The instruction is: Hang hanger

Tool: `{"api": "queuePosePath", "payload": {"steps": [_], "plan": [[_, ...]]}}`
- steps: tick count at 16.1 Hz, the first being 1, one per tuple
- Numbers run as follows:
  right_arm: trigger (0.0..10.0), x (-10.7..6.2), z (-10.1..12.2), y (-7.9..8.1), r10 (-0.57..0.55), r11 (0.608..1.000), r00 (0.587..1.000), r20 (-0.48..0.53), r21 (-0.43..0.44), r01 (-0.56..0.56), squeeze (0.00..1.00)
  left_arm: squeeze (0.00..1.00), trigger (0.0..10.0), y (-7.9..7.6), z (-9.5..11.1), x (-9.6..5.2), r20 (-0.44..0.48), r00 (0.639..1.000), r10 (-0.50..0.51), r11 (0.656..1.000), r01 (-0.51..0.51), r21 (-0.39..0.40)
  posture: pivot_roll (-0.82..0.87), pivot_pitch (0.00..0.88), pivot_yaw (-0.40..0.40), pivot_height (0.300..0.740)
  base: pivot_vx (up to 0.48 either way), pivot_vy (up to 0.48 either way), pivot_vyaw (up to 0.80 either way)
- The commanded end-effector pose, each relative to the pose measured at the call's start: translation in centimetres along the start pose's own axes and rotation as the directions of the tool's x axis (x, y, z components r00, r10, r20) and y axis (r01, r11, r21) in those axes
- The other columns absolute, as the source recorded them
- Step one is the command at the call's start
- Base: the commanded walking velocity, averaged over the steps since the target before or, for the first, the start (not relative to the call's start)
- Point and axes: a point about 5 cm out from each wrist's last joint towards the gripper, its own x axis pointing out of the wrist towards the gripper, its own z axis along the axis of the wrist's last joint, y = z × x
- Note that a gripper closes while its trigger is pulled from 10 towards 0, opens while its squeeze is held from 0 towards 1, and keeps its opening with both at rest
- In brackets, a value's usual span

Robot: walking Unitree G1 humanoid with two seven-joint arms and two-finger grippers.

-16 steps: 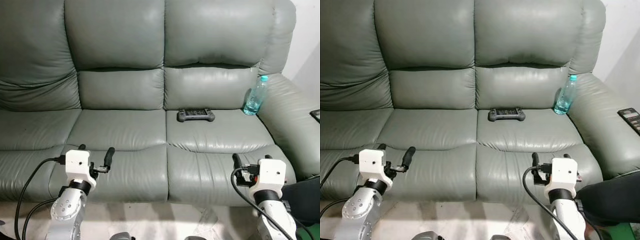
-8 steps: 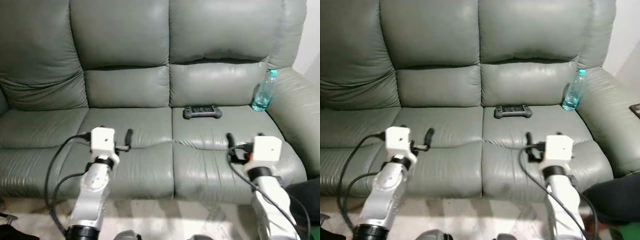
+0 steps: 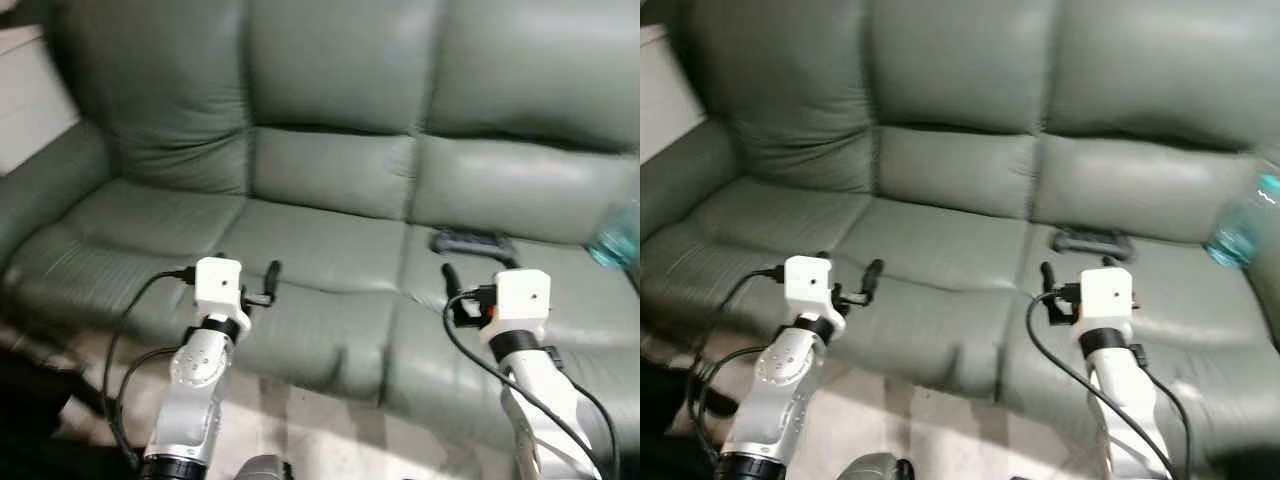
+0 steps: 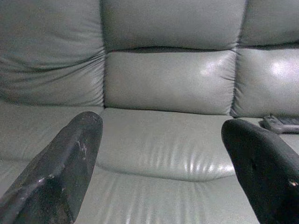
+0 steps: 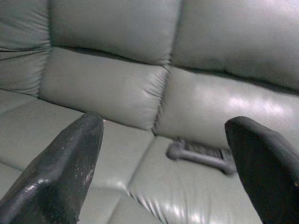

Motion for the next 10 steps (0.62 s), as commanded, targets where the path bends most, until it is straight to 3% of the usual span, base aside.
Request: {"api": "queuePosePath", "payload": {"steps": [1, 4, 7, 10], "plan": [[10.0, 0.3, 0.6, 0.7, 0.022, 1.0, 0.999, 0.029, 0.009, -0.022, 0.0, 0.0, 10.0, 1.0, 0.1, -0.2, -0.006, 1.0, 0.026, 1.0, -0.026, 0.003, -0.06, 0.0, 0.072, 0.74, 0.0, 0.0, 0.8], [10.0, 0.9, 0.9, 1.4, 0.058, 0.998, 0.997, 0.048, 0.0, -0.058, 0.0, 0.0, 10.0, 0.0, 0.2, 0.1, -0.016, 1.0, -0.014, 1.0, 0.014, -0.011, -0.04, 0.0, 0.061, 0.74, 0.0, 0.0, 0.8], [10.0, 1.0, 0.7, 1.3, 0.058, 0.998, 0.997, 0.043, 0.007, -0.059, 0.0, 0.0, 10.0, 0.3, -0.3, -0.3, -0.039, 0.994, -0.104, 0.994, 0.104, 0.014, -0.04, 0.0, 0.059, 0.74, 0.0, 0.0, 0.8], [10.0, 0.8, 0.8, 1.3, 0.046, 0.999, 0.997, 0.054, 0.008, -0.047, 0.0, 0.0, 10.0, 0.8, -0.5, -1.1, -0.027, 0.999, -0.034, 0.999, 0.033, -0.018, -0.05, 0.0, 0.083, 0.74, 0.0, 0.0, 0.8]]}}
